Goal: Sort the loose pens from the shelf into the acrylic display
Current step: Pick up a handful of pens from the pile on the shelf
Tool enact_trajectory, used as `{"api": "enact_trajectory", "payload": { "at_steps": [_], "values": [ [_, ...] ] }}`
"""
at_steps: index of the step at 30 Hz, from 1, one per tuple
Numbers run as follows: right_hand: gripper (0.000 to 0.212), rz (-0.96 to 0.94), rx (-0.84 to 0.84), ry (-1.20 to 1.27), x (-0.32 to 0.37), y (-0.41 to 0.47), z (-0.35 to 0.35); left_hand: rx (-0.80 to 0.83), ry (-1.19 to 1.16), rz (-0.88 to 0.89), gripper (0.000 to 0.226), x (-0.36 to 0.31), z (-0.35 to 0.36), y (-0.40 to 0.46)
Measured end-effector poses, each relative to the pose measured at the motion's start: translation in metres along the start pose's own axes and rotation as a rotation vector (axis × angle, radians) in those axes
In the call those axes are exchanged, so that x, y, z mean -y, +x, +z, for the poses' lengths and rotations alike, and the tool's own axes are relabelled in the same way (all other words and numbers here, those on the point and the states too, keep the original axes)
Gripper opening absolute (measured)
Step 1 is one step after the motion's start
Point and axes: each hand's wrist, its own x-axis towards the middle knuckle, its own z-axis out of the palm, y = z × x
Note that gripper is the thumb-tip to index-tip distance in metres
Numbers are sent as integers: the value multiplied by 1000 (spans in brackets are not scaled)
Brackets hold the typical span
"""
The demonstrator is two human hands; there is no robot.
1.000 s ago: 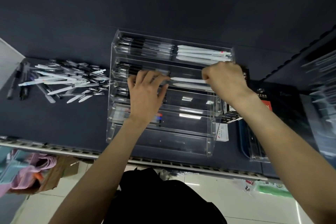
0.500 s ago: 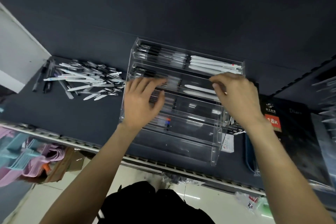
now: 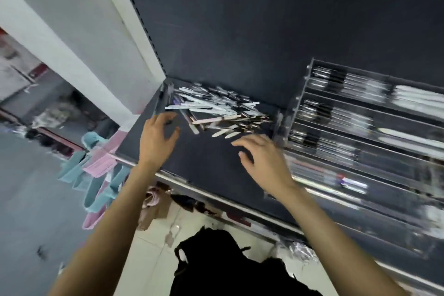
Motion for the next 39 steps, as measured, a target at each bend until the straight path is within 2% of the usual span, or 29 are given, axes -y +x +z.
{"api": "enact_trajectory", "payload": {
  "at_steps": [3, 7, 11, 13, 18, 21, 25, 30, 33, 35, 37, 39],
  "values": [
    [35, 61, -38, -133, 6, 40, 33, 86, 71, 38, 40, 36, -3, 39],
    [50, 113, -52, -332, 6, 81, 55, 211, 163, 260, 44, 47, 9, 81],
    [62, 182, 98, -565, 8, 108, 64, 362, 336, 340, 50, 44, 30, 105],
    [60, 246, 179, -653, 8, 114, 69, 394, 392, 369, 49, 47, 39, 109],
    [46, 279, 208, -765, 3, 113, 75, 418, 448, 464, 40, 49, 51, 115],
    [49, 271, 221, -780, -3, 111, 73, 465, 467, 487, 41, 46, 52, 115],
    [38, 289, 220, -805, -9, 106, 71, 504, 522, 555, 36, 45, 52, 111],
    [27, 284, 157, -780, -9, 103, 65, 514, 530, 555, 33, 39, 48, 106],
    [25, 253, 28, -781, -11, 102, 60, 501, 571, 566, 27, 34, 47, 103],
    [13, 198, -76, -741, -10, 100, 54, 482, 567, 571, 28, 32, 48, 102],
    [22, 187, -133, -650, -7, 99, 45, 473, 492, 507, 34, 31, 46, 101],
    [22, 243, -202, -536, 1, 98, 35, 472, 356, 433, 35, 29, 42, 97]
  ]
}}
